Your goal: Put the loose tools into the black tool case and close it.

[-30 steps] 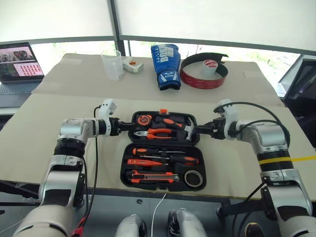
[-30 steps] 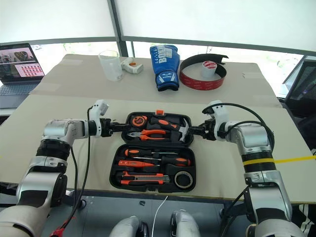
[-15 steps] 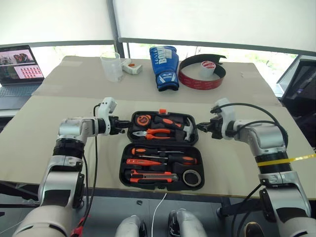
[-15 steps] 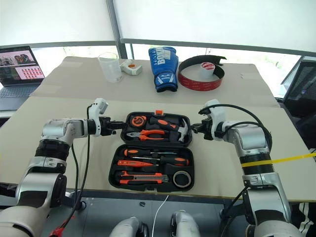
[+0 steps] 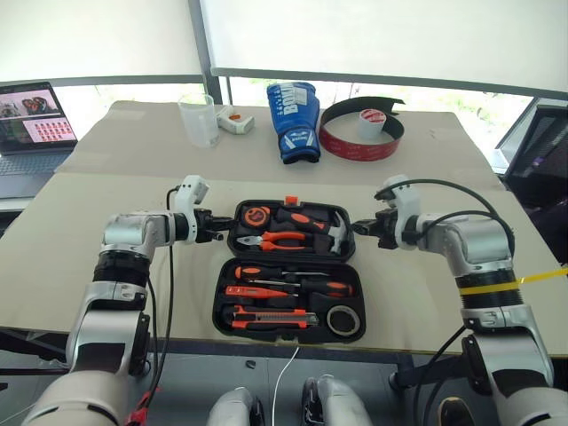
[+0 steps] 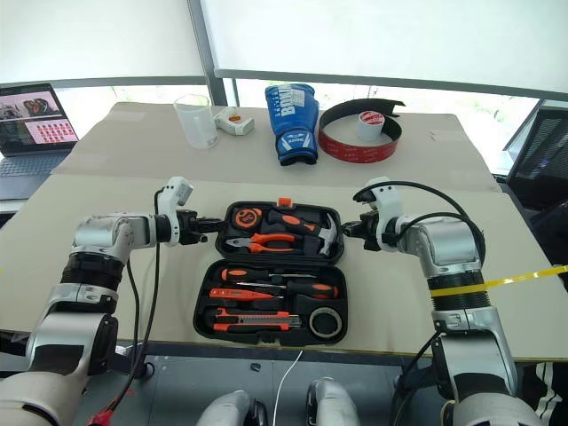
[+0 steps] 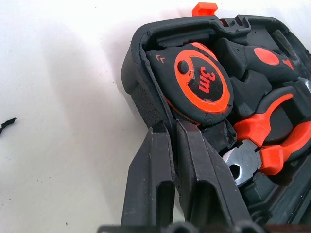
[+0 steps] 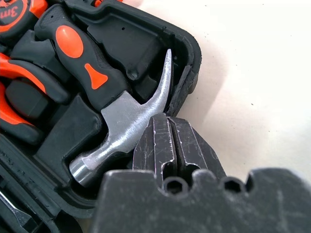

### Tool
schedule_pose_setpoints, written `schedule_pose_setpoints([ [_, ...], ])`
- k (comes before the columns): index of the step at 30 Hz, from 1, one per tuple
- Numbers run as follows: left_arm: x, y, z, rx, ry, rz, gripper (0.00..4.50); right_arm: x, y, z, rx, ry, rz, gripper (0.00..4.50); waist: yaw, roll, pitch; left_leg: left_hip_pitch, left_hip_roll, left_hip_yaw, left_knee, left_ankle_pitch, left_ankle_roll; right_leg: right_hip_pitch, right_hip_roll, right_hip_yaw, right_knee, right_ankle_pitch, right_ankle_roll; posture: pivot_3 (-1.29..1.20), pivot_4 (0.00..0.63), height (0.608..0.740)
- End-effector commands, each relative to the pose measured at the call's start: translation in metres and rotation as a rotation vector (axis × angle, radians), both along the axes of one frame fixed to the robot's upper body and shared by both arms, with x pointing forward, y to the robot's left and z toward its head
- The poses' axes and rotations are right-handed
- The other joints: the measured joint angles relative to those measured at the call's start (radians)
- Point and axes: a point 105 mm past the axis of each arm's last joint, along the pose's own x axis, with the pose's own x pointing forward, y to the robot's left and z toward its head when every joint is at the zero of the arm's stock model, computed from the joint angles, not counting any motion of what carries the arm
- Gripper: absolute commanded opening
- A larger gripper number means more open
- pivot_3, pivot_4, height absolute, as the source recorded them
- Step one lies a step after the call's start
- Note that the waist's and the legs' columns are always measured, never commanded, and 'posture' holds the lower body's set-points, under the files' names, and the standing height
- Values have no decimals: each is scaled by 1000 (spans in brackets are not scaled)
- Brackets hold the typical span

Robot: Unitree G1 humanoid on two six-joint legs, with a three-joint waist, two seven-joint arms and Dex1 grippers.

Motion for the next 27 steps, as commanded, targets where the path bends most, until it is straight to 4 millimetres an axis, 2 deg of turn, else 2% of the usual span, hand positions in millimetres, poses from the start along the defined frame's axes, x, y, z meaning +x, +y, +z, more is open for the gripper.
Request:
schedule_pose_setpoints([
  [1, -3, -2, -8, 25, 6, -13, 0, -2, 1, 0, -18, -15, 1, 1490, 0, 0, 0, 0, 0, 0, 0, 0, 0, 0, 0, 0, 0, 0, 0, 0, 150, 727],
  [3, -4, -2, -8, 26, 5, -15, 0, 0, 0, 7, -6, -41, -11, 2287, 0, 0, 0, 0, 0, 0, 0, 0, 0, 0, 0, 0, 0, 0, 0, 0, 150, 727],
  [6, -4, -1, -9, 29, 4, -14, 0, 1, -1, 12, -4, -44, -21, 3231, 0, 0, 0, 0, 0, 0, 0, 0, 0, 0, 0, 0, 0, 0, 0, 0, 150, 727],
  [11, -3, 0, -8, 29, -5, -9, 0, -2, -4, -1, -46, -10, -14, 3231, 0, 0, 0, 0, 0, 0, 0, 0, 0, 0, 0, 0, 0, 0, 0, 0, 150, 727],
  [14, -2, -1, -7, 30, -12, -8, 0, -1, -4, -10, -61, 3, -28, 2490, 0, 0, 0, 0, 0, 0, -1, 0, 0, 0, 0, 0, 0, 0, 0, 0, 150, 727],
  [21, -2, -1, -5, 24, -26, -12, 0, 1, 3, -11, -58, -1, -14, 70, 0, 0, -1, 1, 0, 0, -1, 0, 0, 1, 0, 1, 0, 0, 0, 0, 150, 727],
  [27, -3, -3, 4, 7, -82, -28, 0, 4, 5, -2, -57, -35, -14, 6, -2, 0, -1, 2, 0, 0, -1, 0, 0, 1, 0, 1, 0, 0, 0, 0, 150, 727],
])
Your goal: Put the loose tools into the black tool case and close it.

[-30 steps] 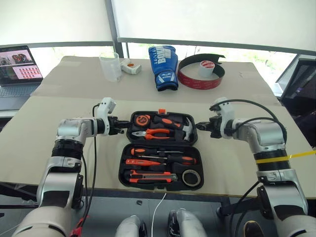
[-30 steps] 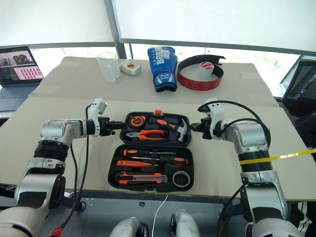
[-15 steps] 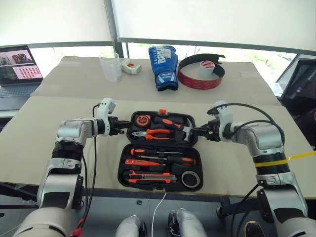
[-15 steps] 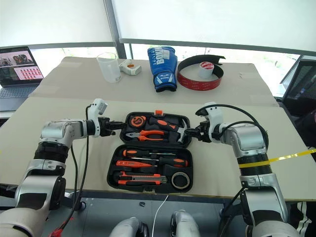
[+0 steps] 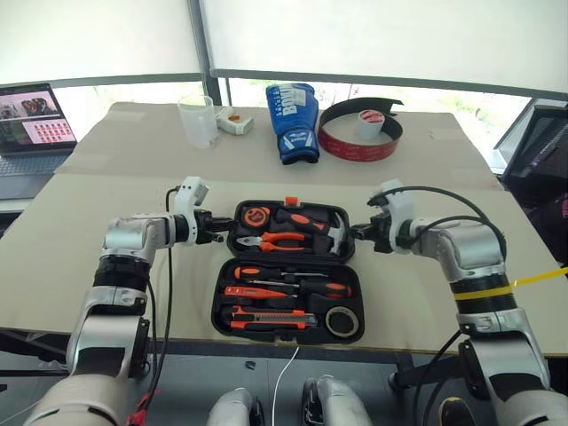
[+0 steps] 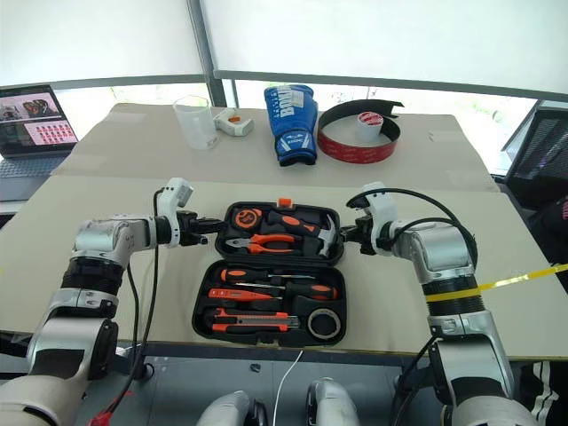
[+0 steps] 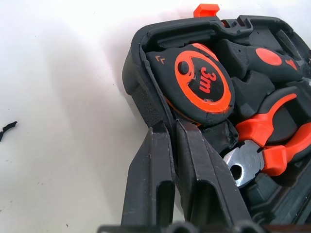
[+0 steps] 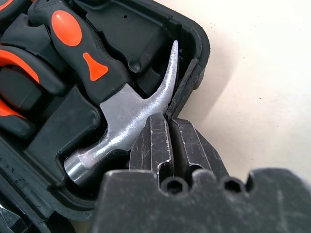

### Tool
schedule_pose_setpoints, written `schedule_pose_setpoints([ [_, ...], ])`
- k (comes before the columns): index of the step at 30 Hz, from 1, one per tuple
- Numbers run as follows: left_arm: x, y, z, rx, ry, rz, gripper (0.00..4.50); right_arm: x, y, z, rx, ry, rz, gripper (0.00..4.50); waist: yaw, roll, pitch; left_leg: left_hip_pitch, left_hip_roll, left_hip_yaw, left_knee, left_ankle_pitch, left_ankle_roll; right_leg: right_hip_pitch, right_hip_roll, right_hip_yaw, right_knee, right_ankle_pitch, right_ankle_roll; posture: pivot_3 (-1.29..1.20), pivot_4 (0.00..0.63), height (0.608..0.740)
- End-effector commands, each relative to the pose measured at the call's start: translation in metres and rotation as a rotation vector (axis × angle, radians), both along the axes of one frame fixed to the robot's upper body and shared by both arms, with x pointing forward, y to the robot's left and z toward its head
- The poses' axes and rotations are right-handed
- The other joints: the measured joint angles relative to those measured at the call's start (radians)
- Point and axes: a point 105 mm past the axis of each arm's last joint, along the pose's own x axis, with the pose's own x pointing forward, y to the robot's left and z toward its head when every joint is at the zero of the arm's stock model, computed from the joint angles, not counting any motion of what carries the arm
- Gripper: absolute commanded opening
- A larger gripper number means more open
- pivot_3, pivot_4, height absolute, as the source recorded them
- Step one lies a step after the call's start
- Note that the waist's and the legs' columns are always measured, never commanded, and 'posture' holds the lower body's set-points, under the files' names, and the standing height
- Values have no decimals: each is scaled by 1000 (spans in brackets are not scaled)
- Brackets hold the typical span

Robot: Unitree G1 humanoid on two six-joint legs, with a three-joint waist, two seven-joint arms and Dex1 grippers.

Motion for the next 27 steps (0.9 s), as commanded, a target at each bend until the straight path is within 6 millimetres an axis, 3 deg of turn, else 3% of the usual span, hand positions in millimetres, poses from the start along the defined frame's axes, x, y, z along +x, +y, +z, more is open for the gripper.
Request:
schedule_pose_setpoints([
  [1, -2, -4, 7, -4, -50, -29, 0, 4, 0, 4, -22, -27, -6, 6, -1, 0, 0, 0, 0, 0, 0, 0, 0, 0, 0, 0, 0, 0, 0, 0, 150, 727],
  [3, -1, -3, 13, -13, -88, -31, 0, 7, 1, 15, -10, -74, -10, 6, -2, 0, 0, 0, 0, 0, 0, 0, 0, 0, 0, 0, 0, 0, 0, 0, 150, 727],
  [8, 7, 3, 63, -47, -390, 38, 0, 16, 5, 80, 24, -416, -18, 6, -1, 0, 1, -4, 0, 0, 0, 0, 0, -4, -1, 0, 0, 0, 0, 0, 150, 727],
  [12, 1, -1, 84, -37, -546, 24, 0, 13, 5, 100, -7, -578, -21, 6, 2, 0, 2, -16, 0, 1, 0, 4, 0, -14, 0, -1, 0, 5, -8, 0, 150, 727],
  [15, -5, -5, 86, 6, -614, 1, 0, 7, 5, 97, -64, -660, -9, 6, 1, 0, 2, -19, 0, 1, -1, 4, 0, -17, 1, -3, 0, 5, -8, 0, 150, 727],
  [20, -16, -10, 65, 127, -673, -56, 0, -4, 7, 68, -153, -708, 41, 6, 3, 0, 2, -22, -1, 1, -4, 4, 0, -17, 3, -5, -2, 5, -8, 0, 150, 727],
  [27, -28, -4, 48, 189, -706, -29, 0, -19, 4, 45, -170, -751, 57, 6, 4, 0, 2, -10, -1, 1, -6, 4, 0, -9, 2, -3, -5, 0, 0, 0, 150, 727],
])
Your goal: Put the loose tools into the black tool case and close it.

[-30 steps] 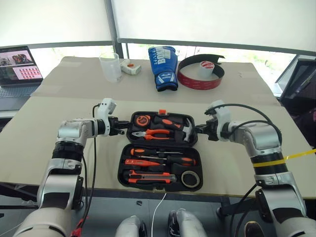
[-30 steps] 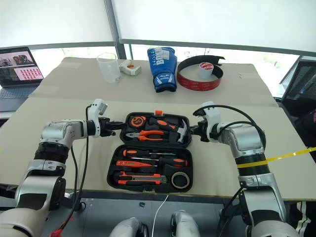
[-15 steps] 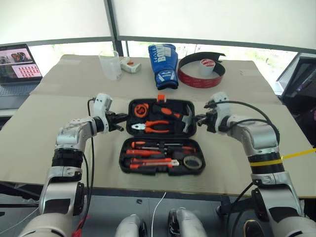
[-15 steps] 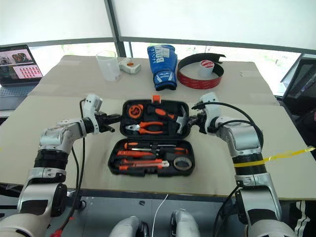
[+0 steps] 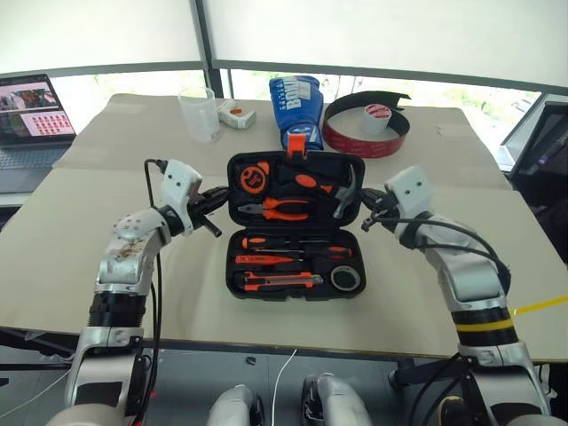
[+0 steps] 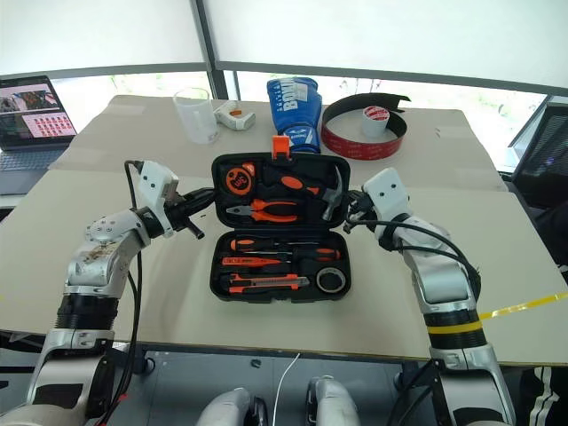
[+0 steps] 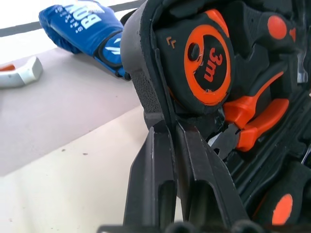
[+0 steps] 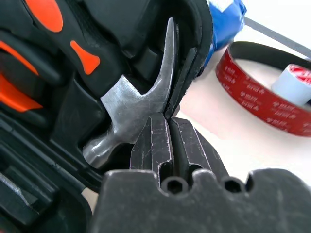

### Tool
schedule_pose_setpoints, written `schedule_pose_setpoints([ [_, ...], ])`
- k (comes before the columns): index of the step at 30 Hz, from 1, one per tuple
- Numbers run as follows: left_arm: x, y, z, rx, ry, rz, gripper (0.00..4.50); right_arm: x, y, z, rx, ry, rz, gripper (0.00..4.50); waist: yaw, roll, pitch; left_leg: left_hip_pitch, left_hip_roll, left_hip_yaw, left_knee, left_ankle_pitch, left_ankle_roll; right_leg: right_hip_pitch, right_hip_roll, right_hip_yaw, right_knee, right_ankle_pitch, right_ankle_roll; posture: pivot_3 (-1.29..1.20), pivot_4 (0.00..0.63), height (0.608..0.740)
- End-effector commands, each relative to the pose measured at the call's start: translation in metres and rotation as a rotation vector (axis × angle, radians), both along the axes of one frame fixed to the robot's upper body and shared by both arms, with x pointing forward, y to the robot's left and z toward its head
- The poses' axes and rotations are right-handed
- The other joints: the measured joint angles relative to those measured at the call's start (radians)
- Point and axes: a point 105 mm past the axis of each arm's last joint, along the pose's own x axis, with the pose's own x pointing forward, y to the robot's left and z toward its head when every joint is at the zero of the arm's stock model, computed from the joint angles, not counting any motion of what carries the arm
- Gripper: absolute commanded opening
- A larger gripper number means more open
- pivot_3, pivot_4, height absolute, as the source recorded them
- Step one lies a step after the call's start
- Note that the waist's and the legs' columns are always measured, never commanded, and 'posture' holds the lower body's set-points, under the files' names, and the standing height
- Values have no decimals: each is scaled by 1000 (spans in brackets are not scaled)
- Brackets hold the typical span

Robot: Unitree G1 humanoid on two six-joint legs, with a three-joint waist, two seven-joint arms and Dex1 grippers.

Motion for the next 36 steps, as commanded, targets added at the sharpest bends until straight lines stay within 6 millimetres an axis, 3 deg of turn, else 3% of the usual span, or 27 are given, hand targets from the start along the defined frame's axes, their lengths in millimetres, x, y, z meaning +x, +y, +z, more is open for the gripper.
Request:
schedule_pose_setpoints([
  [1, -11, -2, -3, 41, -31, -2, 0, -13, 4, -3, -27, -51, 39, 6, 0, 0, 0, 5, 1, 0, -2, 0, 0, 5, 0, 0, -2, 0, 0, 0, 150, 727],
  [9, -44, 22, -7, -10, 6, 95, 0, -60, 1, -14, -64, -61, 136, 6, 2, 0, -1, 15, 1, 0, -10, 0, -1, 10, -2, 4, -2, 0, 1, 0, 150, 727],
  [13, -70, 37, -8, 4, 54, 115, 1356, -86, -4, -6, -68, -24, 181, 1283, -2, 0, 0, 15, 3, 0, -11, 1, -2, 10, 1, 5, -2, -1, 0, 0, 150, 727],
  [16, -91, 54, 4, -43, 164, 85, 2431, -110, -11, 3, -87, 68, 272, 2300, 5, -1, 1, 13, 4, 0, -11, 1, -3, 7, 1, 5, -2, -1, 0, 0, 150, 727],
  [18, -105, 71, 11, -43, 262, 43, 3101, -133, -15, 3, -127, 186, 389, 2337, 8, 0, 2, 11, 4, -1, -10, 1, -3, 7, 1, 4, -3, -1, 0, 0, 150, 727],
  [21, -92, 99, 13, 35, 296, 90, 3101, -163, -18, -10, -184, 367, 528, 2337, 23, 0, 2, 13, 4, -2, -10, -1, 0, 8, 2, 3, -4, -1, 0, 0, 150, 727],
  [23, -75, 105, 10, 83, 299, 108, 3101, -175, -18, -21, -210, 452, 580, 2337, 37, 0, 1, 15, 4, -3, -12, -9, -2, 10, 2, 1, -7, -2, 0, 0, 150, 727],
  [24, -64, 102, 8, 108, 287, 95, 2830, -178, -16, -28, -236, 473, 597, 2086, 42, 0, 1, 15, 4, -4, -11, -9, -2, 10, 2, 0, -7, -2, 0, 0, 150, 727],
  [26, -44, 90, 2, 169, 261, 47, 2410, -183, -11, -40, -281, 498, 629, 1646, 53, 0, 1, 13, 4, -3, -11, -9, -1, 10, 2, 0, -9, -2, 0, 0, 150, 727],
  [29, -23, 68, -5, 226, 234, -36, 1180, -184, -4, -52, -331, 510, 665, 582, 56, -1, 0, 7, 4, -3, -10, -6, -5, 8, 2, 0, -12, -1, 1, 0, 150, 727],
  [31, -9, 46, -8, 251, 206, -109, 524, -183, 1, -60, -365, 501, 685, 27, 55, -2, 0, 3, 3, -3, -8, -2, 3, 7, 2, -1, -13, -1, 1, 0, 150, 727],
  [33, 1, 28, -11, 278, 184, -169, 77, -178, 5, -65, -383, 490, 692, 0, 54, -3, 1, 2, 2, -3, -5, -2, 4, 7, 3, -1, -14, -1, 1, 0, 150, 727],
  [36, 17, -9, -17, 325, 150, -270, 77, -166, 13, -71, -393, 463, 694, 0, 50, -7, 2, 2, -1, -2, -4, -3, 4, 7, 3, -2, -14, -1, 1, 0, 150, 727],
])
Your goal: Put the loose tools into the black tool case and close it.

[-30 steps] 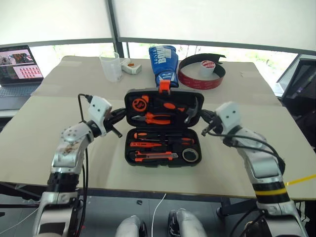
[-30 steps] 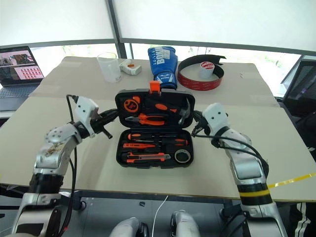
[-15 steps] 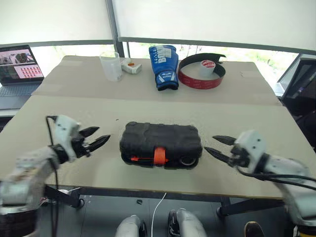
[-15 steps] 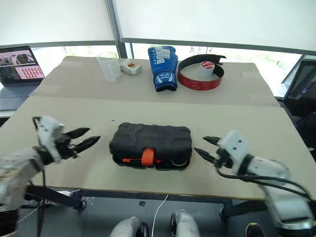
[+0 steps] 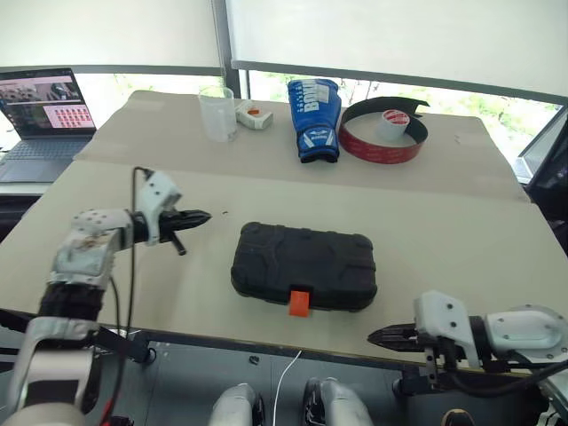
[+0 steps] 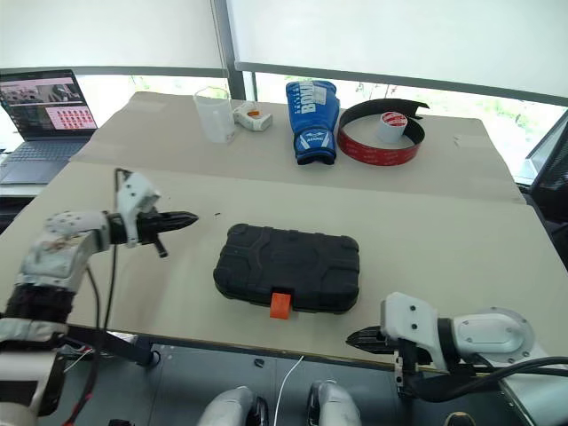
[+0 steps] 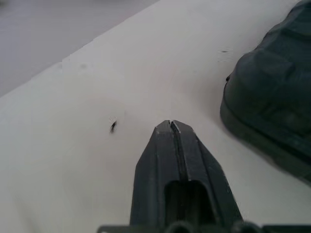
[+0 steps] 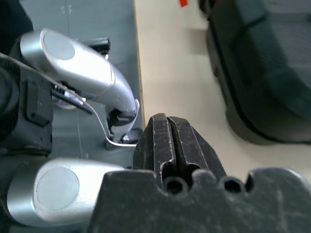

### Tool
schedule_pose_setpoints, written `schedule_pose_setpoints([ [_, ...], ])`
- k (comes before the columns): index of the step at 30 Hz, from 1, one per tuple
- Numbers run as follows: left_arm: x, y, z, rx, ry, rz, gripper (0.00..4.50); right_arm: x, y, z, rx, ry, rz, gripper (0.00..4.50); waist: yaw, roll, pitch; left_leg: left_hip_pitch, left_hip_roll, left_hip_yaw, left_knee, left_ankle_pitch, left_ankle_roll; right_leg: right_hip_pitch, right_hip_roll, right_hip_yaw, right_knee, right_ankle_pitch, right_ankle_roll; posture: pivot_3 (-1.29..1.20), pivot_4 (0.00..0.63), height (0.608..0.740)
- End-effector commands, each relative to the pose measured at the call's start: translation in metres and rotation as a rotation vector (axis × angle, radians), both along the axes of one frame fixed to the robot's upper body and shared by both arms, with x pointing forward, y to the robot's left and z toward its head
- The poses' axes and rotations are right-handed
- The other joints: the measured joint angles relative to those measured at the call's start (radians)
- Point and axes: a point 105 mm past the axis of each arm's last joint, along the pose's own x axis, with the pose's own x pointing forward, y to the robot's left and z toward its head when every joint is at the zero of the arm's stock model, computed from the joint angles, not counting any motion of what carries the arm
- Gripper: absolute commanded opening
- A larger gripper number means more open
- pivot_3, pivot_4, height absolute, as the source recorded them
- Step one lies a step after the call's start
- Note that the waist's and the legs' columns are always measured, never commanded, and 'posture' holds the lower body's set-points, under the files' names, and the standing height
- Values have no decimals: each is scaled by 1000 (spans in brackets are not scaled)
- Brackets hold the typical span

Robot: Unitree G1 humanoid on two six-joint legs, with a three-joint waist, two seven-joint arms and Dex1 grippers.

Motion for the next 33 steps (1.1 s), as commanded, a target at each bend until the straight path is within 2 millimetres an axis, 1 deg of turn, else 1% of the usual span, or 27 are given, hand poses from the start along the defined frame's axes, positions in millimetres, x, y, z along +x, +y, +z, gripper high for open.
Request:
schedule_pose_setpoints([
  [1, 17, -39, 2, 66, -68, -132, 77, 17, 10, -4, 3, -63, 8, 0, 1, -2, 1, -1, 0, 0, 1, 0, 0, 0, 0, -1, 0, 0, 1, 0, 150, 727],
  [3, 22, -49, -1, 98, -72, -162, 77, 30, 11, -5, -1, -97, -24, 0, 1, -2, 1, -1, 0, 0, 3, 0, 0, 0, -1, -1, 0, 0, 1, 0, 150, 727],
  [5, 20, -54, -8, 129, -49, -213, 77, 52, 7, -6, -14, -155, -117, 0, -15, -3, 1, -1, 0, 0, 4, 0, 0, 0, -1, 0, 1, 1, 2, 0, 150, 727],
  [7, 16, -55, -13, 147, -40, -255, 77, 67, 4, -5, -14, -197, -165, 0, -25, -3, 1, 0, 1, 0, 4, 0, 0, 0, -1, 1, 3, 1, 2, 0, 150, 727],
  [10, 4, -52, -23, 181, -9, -326, 77, 93, -2, 4, 21, -268, -270, 0, -29, -3, 1, 1, 2, 0, 5, 1, 0, 0, -2, 1, 5, 1, 2, 0, 150, 727],
  [12, -10, -49, -28, 180, 37, -389, 77, 109, -8, 11, 46, -307, -349, 0, -34, -2, 1, 1, 2, 0, 9, 1, 0, -1, -3, 2, 11, 0, 2, 0, 150, 727],
  [14, -23, -49, -28, 156, 61, -428, 77, 119, -15, 14, 52, -339, -394, 0, -36, -2, 1, 1, 2, 0, 10, 0, 0, -1, -3, 3, 11, 0, 2, 0, 150, 727],
  [16, -30, -51, -21, 121, 50, -435, 77, 123, -18, 15, 52, -351, -411, 0, -36, -2, 1, 1, 2, 0, 10, 0, 0, -1, -3, 3, 12, 0, 2, 0, 150, 727],
  [18, -33, -51, -10, 77, 29, -412, 77, 124, -21, 16, 57, -351, -419, 0, -34, -2, 1, 0, 3, 0, 10, 0, 0, -2, -3, 3, 12, 0, 1, 0, 150, 727],
  [21, -33, -46, 23, -27, 25, -362, 77, 113, -26, 20, 79, -318, -415, 0, -31, -2, 2, -2, 3, 0, 11, 0, 0, -2, -3, 2, 12, 0, 1, 0, 150, 727],
  [23, -40, -43, 45, -90, 53, -371, 77, 99, -27, 23, 113, -264, -395, 0, -28, -2, 2, -2, 3, -1, 12, 0, 0, -2, -3, 2, 12, 0, 2, 0, 150, 727],
  [24, -47, -45, 56, -121, 79, -406, 77, 88, -25, 24, 139, -222, -375, 0, -28, -2, 2, -2, 3, -1, 11, 0, 0, -2, -3, 2, 12, 0, 2, 0, 150, 727],
  [26, -58, -54, 66, -150, 114, -464, 77, 71, -21, 25, 172, -168, -344, 0, -27, -2, 2, -1, 3, -2, 11, 0, 1, -2, -3, 2, 12, 0, 2, 0, 150, 727],
  [28, -62, -70, 64, -147, 116, -499, 77, 62, -18, 24, 173, -151, -335, 0, -26, -1, 1, 0, 3, -2, 11, 0, 1, 0, -3, 3, 12, 0, 3, 0, 150, 727],
  [30, -63, -93, 51, -108, 104, -543, 77, 56, -15, 22, 172, -146, -332, 0, -24, 0, 1, 2, 3, -2, 11, -1, 2, 2, -3, 4, 12, -1, 3, 0, 150, 727],
  [31, -63, -105, 42, -84, 101, -568, 77, 55, -13, 22, 185, -141, -336, 0, -22, 0, 1, 1, 2, -2, 12, -1, 2, 2, -3, 4, 12, 0, 3, 0, 150, 727],
  [33, -59, -131, 13, 1, 92, -599, 77, 55, -8, 22, 208, -136, -344, 0, -21, 0, 1, 1, 1, -2, 12, -1, 3, 2, -4, 5, 12, 0, 4, 0, 150, 727],
])
